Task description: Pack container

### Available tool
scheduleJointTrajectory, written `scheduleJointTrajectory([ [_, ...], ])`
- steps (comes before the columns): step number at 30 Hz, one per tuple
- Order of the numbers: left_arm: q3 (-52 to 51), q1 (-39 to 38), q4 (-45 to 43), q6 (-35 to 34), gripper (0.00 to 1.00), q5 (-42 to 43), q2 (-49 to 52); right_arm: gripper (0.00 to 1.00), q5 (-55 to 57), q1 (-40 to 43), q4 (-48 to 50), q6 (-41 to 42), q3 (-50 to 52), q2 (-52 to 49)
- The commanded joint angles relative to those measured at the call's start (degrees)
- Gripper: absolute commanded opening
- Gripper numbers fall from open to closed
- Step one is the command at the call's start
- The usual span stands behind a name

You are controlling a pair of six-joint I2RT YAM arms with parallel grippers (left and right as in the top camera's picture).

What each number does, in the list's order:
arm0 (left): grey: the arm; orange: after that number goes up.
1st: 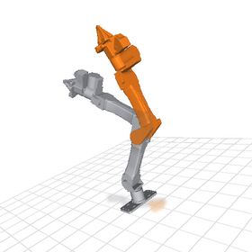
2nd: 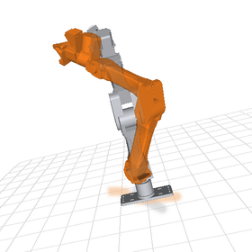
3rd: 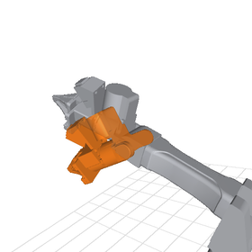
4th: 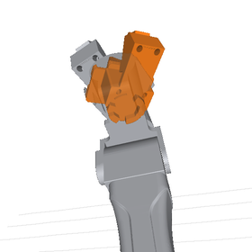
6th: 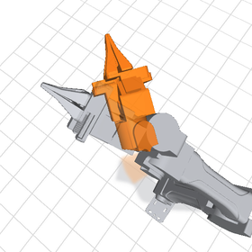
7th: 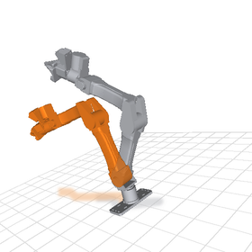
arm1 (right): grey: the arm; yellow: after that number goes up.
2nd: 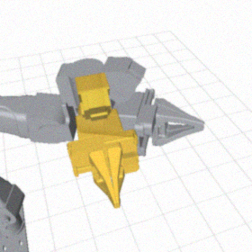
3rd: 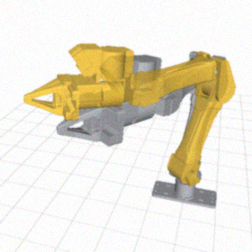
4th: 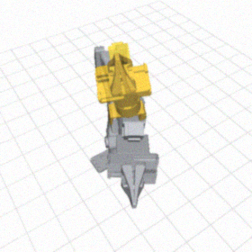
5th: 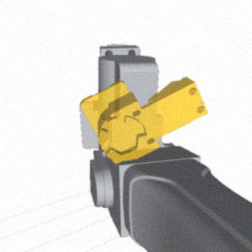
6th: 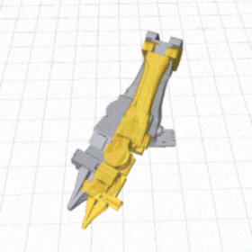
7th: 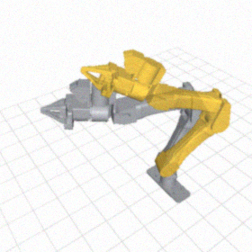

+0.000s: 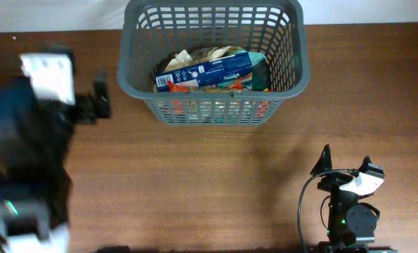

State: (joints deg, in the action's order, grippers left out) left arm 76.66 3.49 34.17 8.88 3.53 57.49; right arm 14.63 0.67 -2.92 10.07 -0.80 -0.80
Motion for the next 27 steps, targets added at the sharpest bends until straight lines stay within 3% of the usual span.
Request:
scheduleJointTrajectory([
  [1,-18.9,-3.5,-11.9,-0.5,0.99,3.8,-12.2,0.99,1.0,0.2,-0.2,-0.5,0.5,0.6],
  [5,-37.2,-4.6,-21.5,-0.5,0.99,3.8,-27.0,0.99,1.0,0.2,-0.2,-0.5,0.5,0.6],
  [13,-62.6,-4.6,-26.0,-0.5,0.99,4.7,-49.7,0.99,1.0,0.2,-0.2,-0.5,0.5,0.6],
  [20,-73.5,-4.6,-31.3,-0.5,0.99,5.7,-57.0,0.99,1.0,0.2,-0.2,-0.5,0.5,0.6],
  [27,-76.2,-4.7,-32.0,-0.5,0.99,5.7,-57.2,0.99,1.0,0.2,-0.2,-0.5,0.5,0.6],
])
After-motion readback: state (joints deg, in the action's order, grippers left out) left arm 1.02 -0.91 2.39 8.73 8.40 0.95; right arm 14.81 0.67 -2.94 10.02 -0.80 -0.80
